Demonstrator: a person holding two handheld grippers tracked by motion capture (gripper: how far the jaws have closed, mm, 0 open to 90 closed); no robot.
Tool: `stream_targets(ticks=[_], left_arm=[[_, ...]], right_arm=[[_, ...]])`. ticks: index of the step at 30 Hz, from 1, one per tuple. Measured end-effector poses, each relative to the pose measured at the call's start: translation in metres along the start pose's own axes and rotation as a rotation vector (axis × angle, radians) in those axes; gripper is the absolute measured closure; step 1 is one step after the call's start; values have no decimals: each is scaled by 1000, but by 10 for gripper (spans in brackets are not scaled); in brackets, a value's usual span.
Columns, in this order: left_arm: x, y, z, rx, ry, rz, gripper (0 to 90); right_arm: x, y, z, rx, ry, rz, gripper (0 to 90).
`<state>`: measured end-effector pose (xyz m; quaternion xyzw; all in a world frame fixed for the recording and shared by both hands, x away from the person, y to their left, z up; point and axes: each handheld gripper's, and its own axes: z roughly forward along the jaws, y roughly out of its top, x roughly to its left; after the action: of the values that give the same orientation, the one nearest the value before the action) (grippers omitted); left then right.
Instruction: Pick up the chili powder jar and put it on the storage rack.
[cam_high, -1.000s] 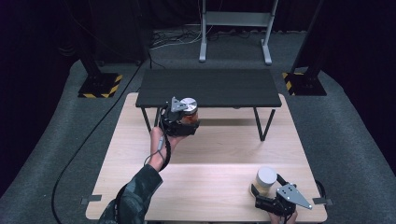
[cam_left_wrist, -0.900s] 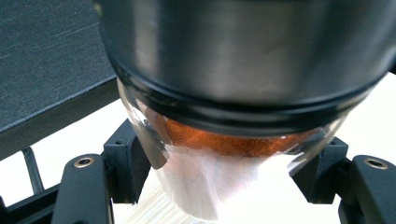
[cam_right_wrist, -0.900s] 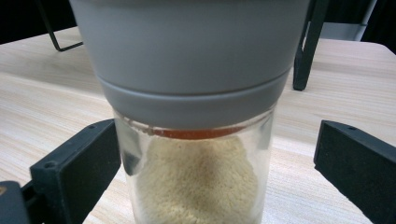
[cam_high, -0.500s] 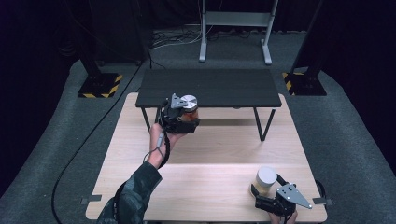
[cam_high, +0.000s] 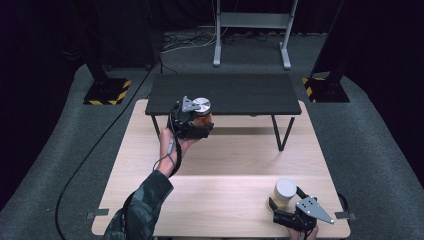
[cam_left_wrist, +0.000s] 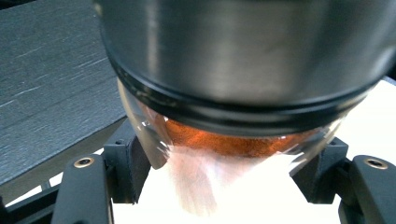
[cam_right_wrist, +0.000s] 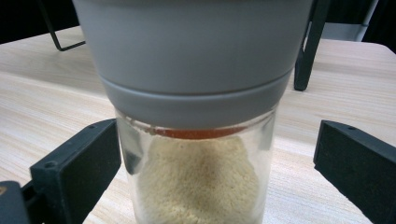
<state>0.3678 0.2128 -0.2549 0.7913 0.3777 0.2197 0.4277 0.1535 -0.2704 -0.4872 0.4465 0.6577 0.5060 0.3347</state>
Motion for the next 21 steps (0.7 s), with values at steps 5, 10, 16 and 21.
stream_targets(ticks=[5,10,16,21], left_arm=[[0,2,-1,-7,4,-1,310],[-1,8,-3,-17,6,10,311],[-1,15,-5,-25,13,13,311],[-1,18,-5,-26,17,17,310]], right_arm=[[0,0,0,1,1,-1,0],[0,0,0,0,0,-2,0],[0,0,0,0,2,-3,0],[0,0,0,-1,2,-2,0]])
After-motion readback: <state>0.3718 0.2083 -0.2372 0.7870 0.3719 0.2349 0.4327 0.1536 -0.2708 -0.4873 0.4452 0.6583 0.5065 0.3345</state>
